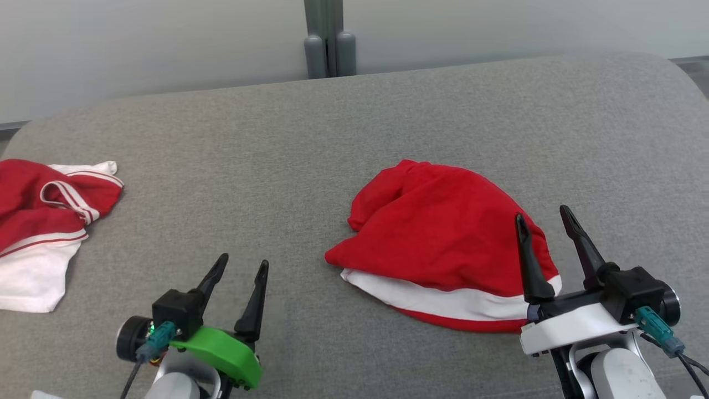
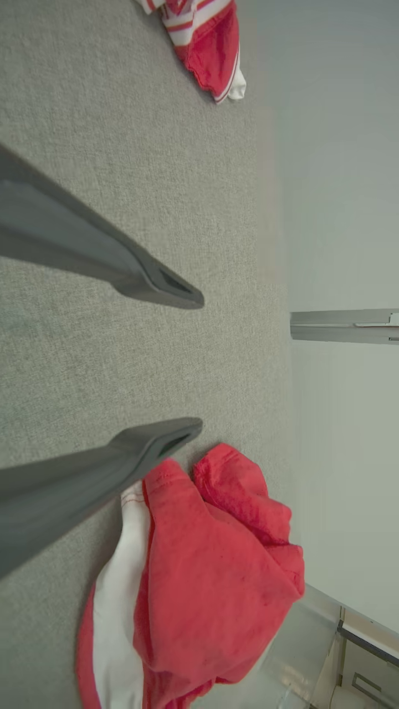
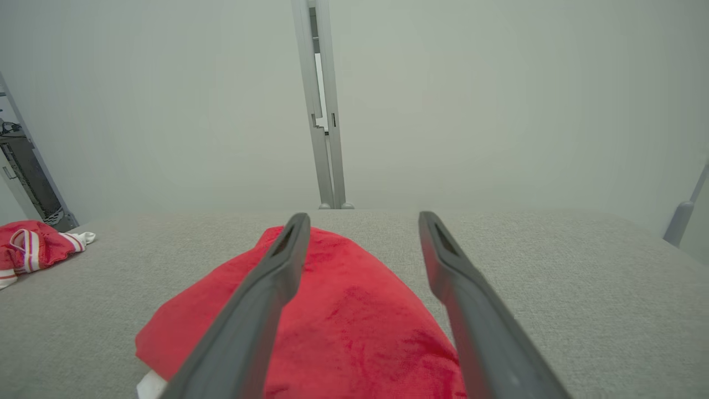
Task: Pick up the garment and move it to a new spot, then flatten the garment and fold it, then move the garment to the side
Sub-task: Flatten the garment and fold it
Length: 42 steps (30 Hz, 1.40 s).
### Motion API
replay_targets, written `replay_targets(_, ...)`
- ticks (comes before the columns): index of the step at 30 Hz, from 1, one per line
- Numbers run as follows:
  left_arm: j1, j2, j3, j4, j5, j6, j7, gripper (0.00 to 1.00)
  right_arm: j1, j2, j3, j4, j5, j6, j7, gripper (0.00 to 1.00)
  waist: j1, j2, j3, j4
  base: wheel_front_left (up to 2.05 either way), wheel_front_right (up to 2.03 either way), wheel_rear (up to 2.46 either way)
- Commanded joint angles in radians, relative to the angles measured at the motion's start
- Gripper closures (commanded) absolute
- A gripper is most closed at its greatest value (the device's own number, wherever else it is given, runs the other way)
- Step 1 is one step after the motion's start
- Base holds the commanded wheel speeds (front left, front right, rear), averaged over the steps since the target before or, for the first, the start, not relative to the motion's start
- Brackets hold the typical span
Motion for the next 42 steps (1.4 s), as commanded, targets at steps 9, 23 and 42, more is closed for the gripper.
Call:
replay_targets(9,-0.103,-0.024,-0.131,0.145,0.006,-0.023,-0.012,0.0,-0.03,0.0,-0.009,-0.007,0.016,-0.001,-0.003,0.0,0.0,0.0,0.077,-0.105,0.0,0.0,0.0)
replay_targets(23,-0.231,-0.052,-0.301,0.332,-0.075,-0.024,-0.031,0.0,-0.046,0.0,-0.004,-0.008,0.024,-0.001,-0.003,0.0,0.0,0.0,0.119,-0.173,0.0,0.0,0.0)
replay_targets(42,-0.195,-0.029,-0.249,0.332,-0.105,-0.004,-0.034,1.0,-0.001,0.0,-0.026,0.016,0.011,-0.001,-0.003,0.0,0.0,0.0,0.032,-0.092,0.0,0.0,0.0)
